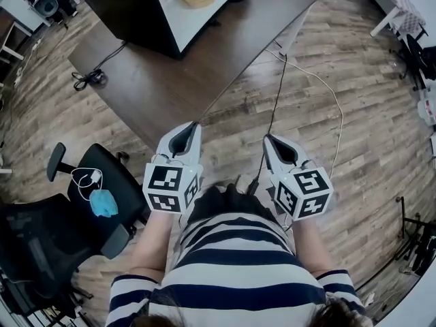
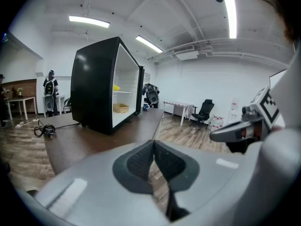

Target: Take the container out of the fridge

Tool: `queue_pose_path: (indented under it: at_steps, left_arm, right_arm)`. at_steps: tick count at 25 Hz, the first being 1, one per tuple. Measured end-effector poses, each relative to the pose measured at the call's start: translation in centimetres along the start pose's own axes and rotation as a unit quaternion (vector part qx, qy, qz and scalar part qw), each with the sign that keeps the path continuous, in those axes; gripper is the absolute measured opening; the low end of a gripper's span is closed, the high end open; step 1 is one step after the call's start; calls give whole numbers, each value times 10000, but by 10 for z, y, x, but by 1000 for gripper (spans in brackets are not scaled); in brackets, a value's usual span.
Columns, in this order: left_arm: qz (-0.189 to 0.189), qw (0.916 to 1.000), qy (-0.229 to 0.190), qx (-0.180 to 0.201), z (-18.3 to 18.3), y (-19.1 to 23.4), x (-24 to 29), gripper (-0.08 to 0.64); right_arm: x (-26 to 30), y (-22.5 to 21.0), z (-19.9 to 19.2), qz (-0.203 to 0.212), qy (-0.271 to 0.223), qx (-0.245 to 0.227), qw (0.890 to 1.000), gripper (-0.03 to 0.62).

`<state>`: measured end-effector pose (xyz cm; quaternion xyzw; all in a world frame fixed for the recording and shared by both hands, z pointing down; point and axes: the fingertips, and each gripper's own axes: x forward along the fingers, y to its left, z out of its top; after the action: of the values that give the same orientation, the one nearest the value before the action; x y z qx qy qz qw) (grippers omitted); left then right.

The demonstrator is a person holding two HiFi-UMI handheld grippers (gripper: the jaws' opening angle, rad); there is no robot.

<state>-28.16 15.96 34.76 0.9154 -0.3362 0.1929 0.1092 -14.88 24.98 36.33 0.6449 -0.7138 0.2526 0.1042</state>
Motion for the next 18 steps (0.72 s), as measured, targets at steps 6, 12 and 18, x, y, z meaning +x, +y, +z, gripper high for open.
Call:
queue_pose_path:
  at_steps: [6,12,18]
  left_arm:
    - [-24,9999,47,-143,7,-8,27,0]
    - [-62,9993,-166,-336,24,-17,54,0]
    - [-74,9995,-173,-273,32,-34,74,0]
  right_arm:
    - [9,-24,10,39,2,-41,10000,-3]
    - [17,-52,18,38,-9,-42,10000,-3]
    - [16,-74,22,105,-34,-12,9999,-3]
